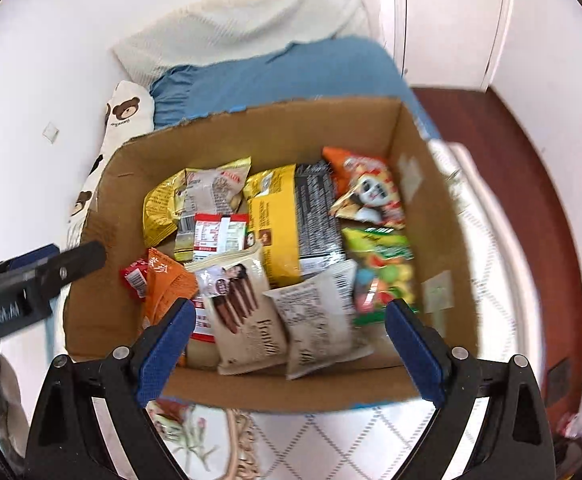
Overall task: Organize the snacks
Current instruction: 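Carry both packets into the cardboard box and open both tools, then grasp the egg snack packet with left tool while right tool grasps brown jerky packet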
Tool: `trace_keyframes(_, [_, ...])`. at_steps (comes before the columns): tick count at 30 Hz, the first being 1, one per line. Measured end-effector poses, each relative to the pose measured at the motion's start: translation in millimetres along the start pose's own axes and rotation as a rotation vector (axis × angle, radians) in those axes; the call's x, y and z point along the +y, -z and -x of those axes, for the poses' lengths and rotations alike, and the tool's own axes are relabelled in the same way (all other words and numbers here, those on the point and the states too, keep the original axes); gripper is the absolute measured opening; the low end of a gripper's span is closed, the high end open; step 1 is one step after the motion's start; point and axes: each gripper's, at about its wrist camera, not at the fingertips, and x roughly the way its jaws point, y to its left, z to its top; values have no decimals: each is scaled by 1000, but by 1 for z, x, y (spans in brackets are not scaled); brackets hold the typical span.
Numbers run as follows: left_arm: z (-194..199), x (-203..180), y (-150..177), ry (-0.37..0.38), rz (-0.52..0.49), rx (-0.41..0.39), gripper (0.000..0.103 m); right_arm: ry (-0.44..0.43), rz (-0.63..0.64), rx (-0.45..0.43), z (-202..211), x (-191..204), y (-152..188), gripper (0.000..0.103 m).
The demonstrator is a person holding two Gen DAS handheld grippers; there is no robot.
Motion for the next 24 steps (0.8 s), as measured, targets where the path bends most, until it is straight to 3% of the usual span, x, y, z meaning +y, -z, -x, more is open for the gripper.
trace_keyframes(12, [79, -28, 54, -51, -27, -236, 85, 105, 35, -220, 92, -8, 34, 97])
trace_keyframes(20, [98, -25, 69, -50, -1, -275, 85, 66, -18, -263, 117, -10, 52, 97])
trace_keyframes(24, [96, -4, 79, -54, 46, -275, 85, -35, -77, -214, 107, -14, 60, 97])
